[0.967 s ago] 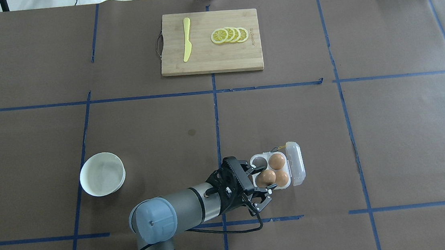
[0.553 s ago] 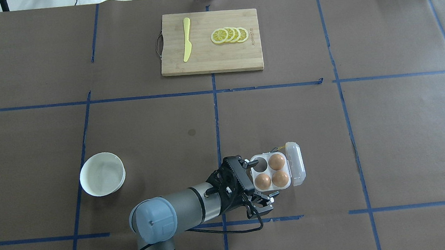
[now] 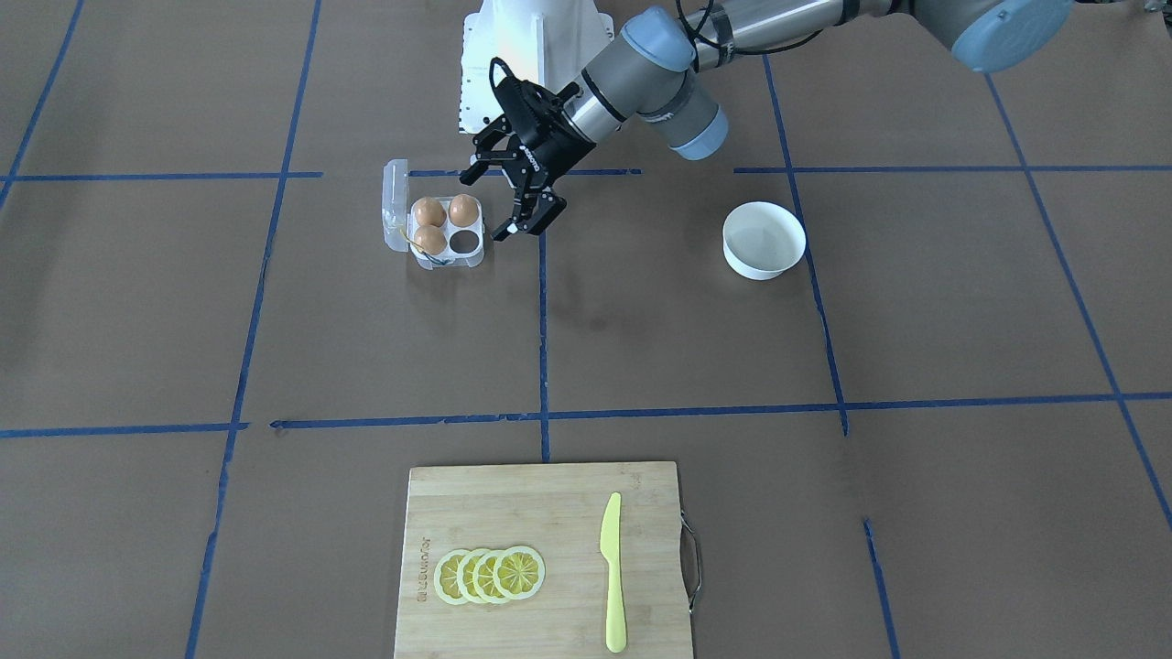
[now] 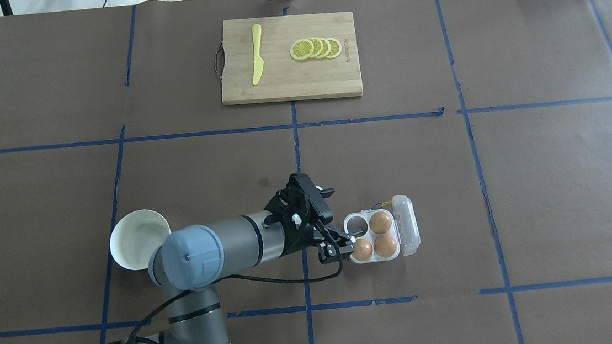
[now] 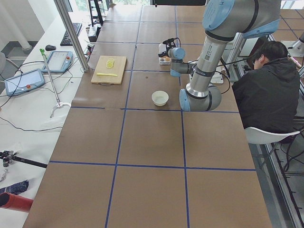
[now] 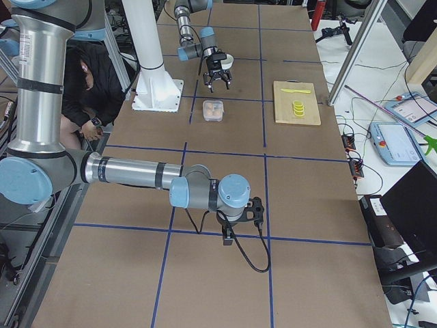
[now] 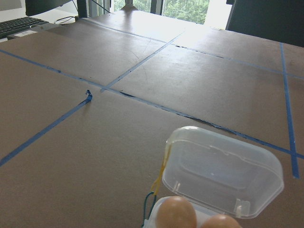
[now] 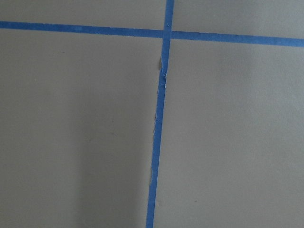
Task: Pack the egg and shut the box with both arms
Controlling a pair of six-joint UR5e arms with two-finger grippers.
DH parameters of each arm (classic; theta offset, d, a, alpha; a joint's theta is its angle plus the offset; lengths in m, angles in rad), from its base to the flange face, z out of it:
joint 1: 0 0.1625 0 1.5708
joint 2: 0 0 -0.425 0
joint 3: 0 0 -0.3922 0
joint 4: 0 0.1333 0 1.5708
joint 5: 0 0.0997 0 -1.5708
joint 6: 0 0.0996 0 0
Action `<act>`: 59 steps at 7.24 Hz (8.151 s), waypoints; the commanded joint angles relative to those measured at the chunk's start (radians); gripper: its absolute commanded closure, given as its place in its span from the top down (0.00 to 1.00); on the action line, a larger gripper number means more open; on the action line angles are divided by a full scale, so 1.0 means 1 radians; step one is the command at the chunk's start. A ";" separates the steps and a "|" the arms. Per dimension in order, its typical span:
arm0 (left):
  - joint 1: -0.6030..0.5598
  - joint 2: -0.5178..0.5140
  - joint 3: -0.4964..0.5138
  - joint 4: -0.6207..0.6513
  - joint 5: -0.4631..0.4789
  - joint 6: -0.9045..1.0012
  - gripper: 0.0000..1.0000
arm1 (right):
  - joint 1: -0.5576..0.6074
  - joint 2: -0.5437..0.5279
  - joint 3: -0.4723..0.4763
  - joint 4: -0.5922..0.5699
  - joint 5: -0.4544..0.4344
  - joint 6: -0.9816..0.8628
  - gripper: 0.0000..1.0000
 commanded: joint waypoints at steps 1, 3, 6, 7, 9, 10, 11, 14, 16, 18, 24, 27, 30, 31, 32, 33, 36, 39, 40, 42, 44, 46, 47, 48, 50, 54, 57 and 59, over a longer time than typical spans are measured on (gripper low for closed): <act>-0.131 0.049 -0.180 0.364 -0.075 -0.005 1.00 | 0.000 -0.003 -0.003 0.000 -0.002 -0.001 1.00; -0.359 0.092 -0.268 0.702 -0.246 0.001 1.00 | 0.000 -0.003 -0.010 0.000 -0.002 -0.002 1.00; -0.720 0.340 -0.314 0.817 -0.486 0.130 1.00 | 0.000 -0.001 -0.015 0.002 -0.002 -0.002 1.00; -0.792 0.394 -0.231 0.817 -0.558 0.129 1.00 | 0.000 -0.004 -0.014 0.002 0.000 -0.002 1.00; -0.979 0.476 -0.137 0.798 -0.605 0.172 1.00 | 0.000 0.012 -0.001 0.003 -0.002 -0.002 1.00; -1.088 0.482 -0.068 0.823 -0.610 0.201 1.00 | 0.000 0.066 -0.001 0.003 -0.005 -0.004 1.00; -1.151 0.512 -0.052 0.894 -0.610 0.370 1.00 | 0.000 0.077 -0.003 0.005 -0.002 -0.002 1.00; -1.342 0.539 -0.058 1.134 -0.611 0.653 1.00 | 0.000 0.106 -0.009 0.023 0.035 0.001 1.00; -1.342 0.537 -0.057 1.134 -0.648 0.650 1.00 | -0.064 0.100 -0.001 0.193 0.072 0.112 1.00; -1.341 0.542 -0.046 1.133 -0.736 0.641 1.00 | -0.197 0.103 0.011 0.415 0.012 0.418 0.59; -1.339 0.536 -0.044 1.111 -0.811 0.641 1.00 | -0.783 0.103 0.216 0.718 -0.214 1.266 0.10; -1.337 0.528 -0.046 1.110 -0.812 0.641 1.00 | -0.963 0.195 0.306 0.718 -0.311 1.465 0.10; -1.337 0.528 -0.041 1.102 -0.832 0.641 1.00 | -1.017 0.323 0.304 0.713 -0.399 1.539 0.12; -1.337 0.528 -0.043 1.102 -0.829 0.643 1.00 | -1.008 0.307 0.301 0.712 -0.401 1.536 0.14; -1.337 0.531 -0.043 1.087 -0.828 0.646 1.00 | -0.953 0.266 0.296 0.703 -0.389 1.521 0.20; -1.337 0.533 -0.043 1.084 -0.826 0.647 1.00 | -0.883 0.191 0.296 0.697 -0.358 1.438 0.28; -1.334 0.539 -0.038 1.088 -0.814 0.647 1.00 | -0.625 0.073 0.238 0.585 -0.223 1.089 1.00; -1.334 0.539 -0.044 1.085 -0.734 0.649 1.00 | -0.305 0.063 0.108 0.248 -0.214 0.382 1.00; -1.334 0.537 -0.046 1.084 -0.740 0.650 1.00 | -0.204 0.059 0.077 0.153 -0.189 0.182 1.00; -1.334 0.537 -0.072 1.084 -0.743 0.649 1.00 | -0.146 -0.019 0.062 0.137 -0.198 0.145 1.00; -1.331 0.539 -0.069 1.085 -0.745 0.649 1.00 | -0.108 -0.024 0.030 0.144 -0.198 0.145 1.00; -1.331 0.539 -0.064 1.090 -0.746 0.649 1.00 | 0.030 0.006 0.046 0.038 -0.056 0.136 1.00; -1.331 0.542 -0.060 1.090 -0.748 0.649 1.00 | 0.043 0.020 0.060 -0.024 -0.072 0.127 1.00; -1.331 0.565 -0.060 1.084 -0.748 0.649 1.00 | 0.046 0.025 0.077 -0.026 -0.141 0.121 1.00; -1.331 0.586 -0.060 1.084 -0.748 0.649 1.00 | 0.044 0.022 0.076 -0.020 -0.161 0.124 1.00; -1.330 0.586 -0.067 1.087 -0.749 0.650 1.00 | 0.043 -0.010 0.066 -0.014 -0.192 0.124 1.00; -1.330 0.586 -0.066 1.088 -0.749 0.650 1.00 | 0.043 -0.015 0.065 -0.012 -0.181 0.122 1.00; -1.327 0.586 -0.066 1.088 -0.752 0.650 1.00 | 0.043 -0.015 0.068 -0.015 -0.174 0.124 1.00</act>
